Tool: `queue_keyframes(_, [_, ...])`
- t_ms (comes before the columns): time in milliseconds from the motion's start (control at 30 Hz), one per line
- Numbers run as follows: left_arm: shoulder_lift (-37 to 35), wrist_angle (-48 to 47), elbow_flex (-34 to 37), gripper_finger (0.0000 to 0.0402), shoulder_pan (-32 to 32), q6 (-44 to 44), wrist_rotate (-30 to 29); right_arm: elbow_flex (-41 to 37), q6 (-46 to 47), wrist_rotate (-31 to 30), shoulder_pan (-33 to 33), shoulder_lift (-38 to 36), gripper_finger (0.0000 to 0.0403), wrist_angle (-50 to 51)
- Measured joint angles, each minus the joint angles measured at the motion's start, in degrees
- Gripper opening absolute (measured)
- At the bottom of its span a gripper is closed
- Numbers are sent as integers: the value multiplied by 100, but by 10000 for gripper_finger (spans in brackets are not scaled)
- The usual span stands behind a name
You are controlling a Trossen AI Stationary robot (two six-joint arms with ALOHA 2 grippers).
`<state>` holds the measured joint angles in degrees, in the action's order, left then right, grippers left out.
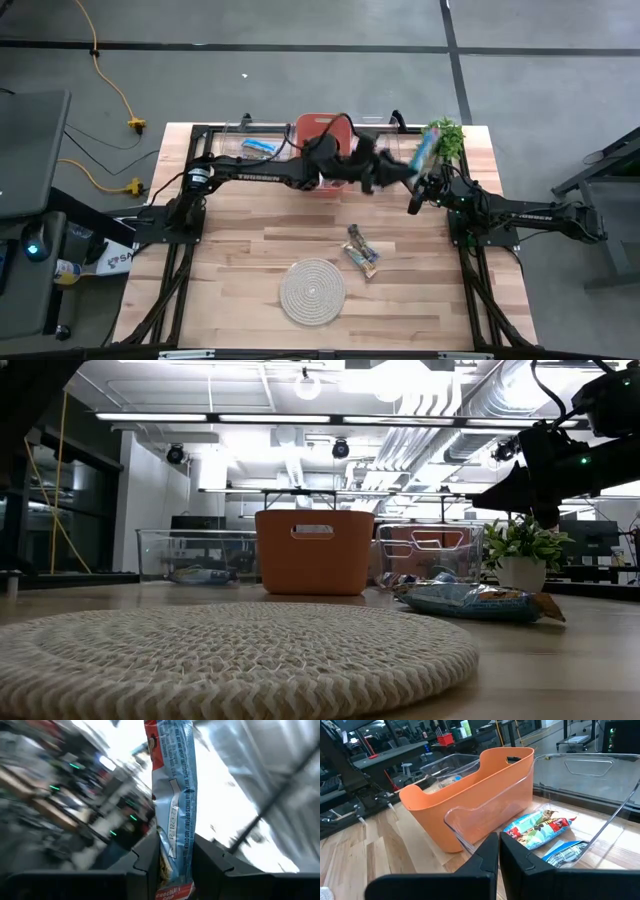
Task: Pick and place Granola Bars by type
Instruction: Put the red granola bar into the right transparent bin
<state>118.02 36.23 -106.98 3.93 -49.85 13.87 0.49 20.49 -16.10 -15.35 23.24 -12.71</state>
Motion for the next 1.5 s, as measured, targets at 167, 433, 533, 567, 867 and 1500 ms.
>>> queue_keyframes(167, [2,-455,0,90,178,-148,-1345,1,0,0,1,0,0,0])
queue_keyframes(433, [2,-2427,0,90,482,-500,-3044,1,0,0,0,0,0,0])
queue_keyframes(533, [11,-3152,0,90,630,-614,-3271,1,0,0,0,0,0,0])
queue_keyframes(567, [11,-3308,0,90,678,-610,-3283,1,0,0,0,0,0,-1])
queue_keyframes(867, [11,-4293,0,90,1084,-583,-3309,0,0,0,0,0,0,0])
queue_keyframes(1500, [801,-4507,-2,51,1256,-470,-2377,0,0,1,0,0,0,-4])
